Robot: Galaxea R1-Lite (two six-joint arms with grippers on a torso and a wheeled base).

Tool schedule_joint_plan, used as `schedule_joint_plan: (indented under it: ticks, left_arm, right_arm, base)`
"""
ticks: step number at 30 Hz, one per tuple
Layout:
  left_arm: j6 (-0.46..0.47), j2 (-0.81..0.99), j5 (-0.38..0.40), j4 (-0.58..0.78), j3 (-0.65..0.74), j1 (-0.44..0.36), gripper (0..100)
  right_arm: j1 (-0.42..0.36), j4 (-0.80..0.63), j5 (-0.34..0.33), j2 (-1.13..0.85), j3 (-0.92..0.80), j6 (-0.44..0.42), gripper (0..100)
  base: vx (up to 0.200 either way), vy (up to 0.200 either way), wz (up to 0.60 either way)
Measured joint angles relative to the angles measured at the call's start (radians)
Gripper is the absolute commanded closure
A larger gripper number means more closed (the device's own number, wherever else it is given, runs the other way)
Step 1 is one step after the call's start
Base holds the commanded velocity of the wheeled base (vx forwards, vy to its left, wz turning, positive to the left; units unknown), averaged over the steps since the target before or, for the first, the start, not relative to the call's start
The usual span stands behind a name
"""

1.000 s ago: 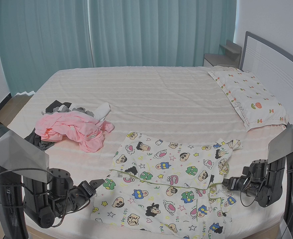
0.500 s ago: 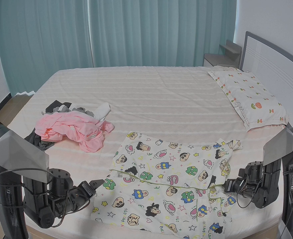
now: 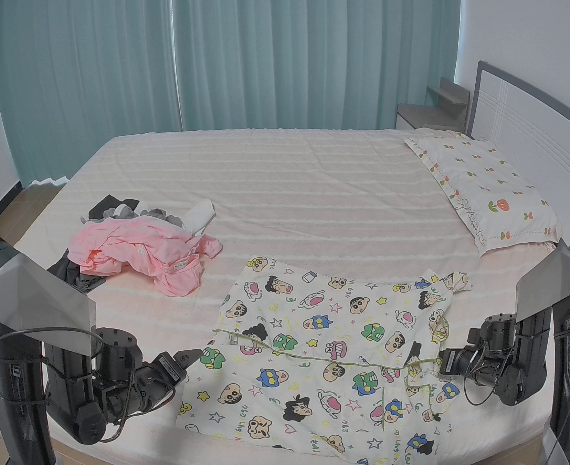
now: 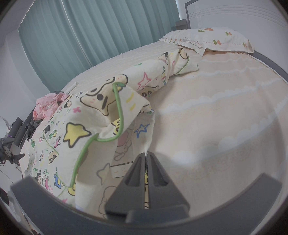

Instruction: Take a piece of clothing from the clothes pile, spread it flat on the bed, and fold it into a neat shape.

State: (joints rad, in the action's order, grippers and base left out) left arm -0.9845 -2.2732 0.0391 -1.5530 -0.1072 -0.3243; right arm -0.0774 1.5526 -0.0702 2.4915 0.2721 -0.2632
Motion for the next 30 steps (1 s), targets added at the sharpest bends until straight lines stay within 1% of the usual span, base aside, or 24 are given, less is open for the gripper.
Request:
schedule_joint_plan:
  ticks: [6, 11, 14, 15, 30]
  left_arm:
    - [0.0, 0.0, -0.001, 0.0, 0.001, 0.001, 0]
    - [0.0, 0.0, -0.001, 0.0, 0.001, 0.001, 0]
    - [0.0, 0.0, -0.001, 0.0, 0.001, 0.001, 0]
    - [0.0, 0.0, -0.002, 0.0, 0.001, 0.001, 0]
    - [0.001, 0.0, -0.002, 0.0, 0.001, 0.002, 0]
  right_arm:
    - [0.033, 0.0, -0.001, -0.018, -0.008, -0.002, 100]
    - [0.089, 0.0, -0.007, -0.024, -0.003, -0.003, 100]
    - [0.098, 0.0, -0.007, -0.025, -0.002, -0.003, 100]
    - [0.12, 0.0, -0.008, -0.026, 0.002, -0.003, 100]
    - [0.26, 0.0, 0.004, -0.06, 0.045, 0.013, 100]
  base:
    - [0.0, 0.0, 0.0]
    - [0.0, 0.0, 0.0]
    - [0.0, 0.0, 0.0]
    - [0.0, 0.0, 0.0]
    - [0.0, 0.0, 0.0]
